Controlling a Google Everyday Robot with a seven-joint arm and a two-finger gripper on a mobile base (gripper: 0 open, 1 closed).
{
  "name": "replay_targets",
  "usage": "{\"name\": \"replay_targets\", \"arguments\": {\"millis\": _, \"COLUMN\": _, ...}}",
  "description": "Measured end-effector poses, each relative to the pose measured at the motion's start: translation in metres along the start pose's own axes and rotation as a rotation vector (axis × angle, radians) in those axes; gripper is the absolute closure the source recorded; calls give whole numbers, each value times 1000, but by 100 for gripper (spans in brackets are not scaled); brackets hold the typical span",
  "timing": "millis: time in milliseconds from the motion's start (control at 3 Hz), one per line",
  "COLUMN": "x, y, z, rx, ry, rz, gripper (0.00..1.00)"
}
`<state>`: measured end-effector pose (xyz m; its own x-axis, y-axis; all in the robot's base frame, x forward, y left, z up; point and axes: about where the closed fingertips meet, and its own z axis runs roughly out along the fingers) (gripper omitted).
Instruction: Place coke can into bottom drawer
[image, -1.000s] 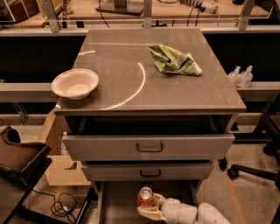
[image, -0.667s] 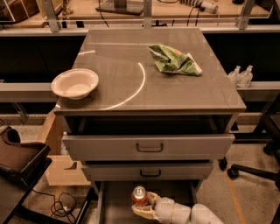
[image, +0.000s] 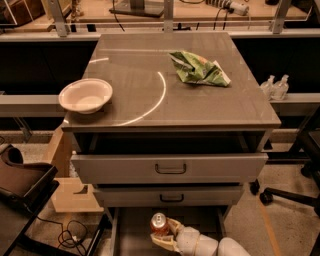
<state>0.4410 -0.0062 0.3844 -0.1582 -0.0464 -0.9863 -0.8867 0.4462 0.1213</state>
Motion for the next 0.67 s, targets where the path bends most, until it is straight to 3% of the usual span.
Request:
{"name": "replay_targets", "arguments": {"millis": 333, "x": 22, "y": 6, "z": 22, "rx": -30, "ry": -36, "rz": -57, "gripper": 100}}
{"name": "replay_targets", "arguments": {"millis": 667, "x": 64, "y": 21, "z": 46, "rx": -71, "ry": -81, "rz": -71, "gripper": 100}}
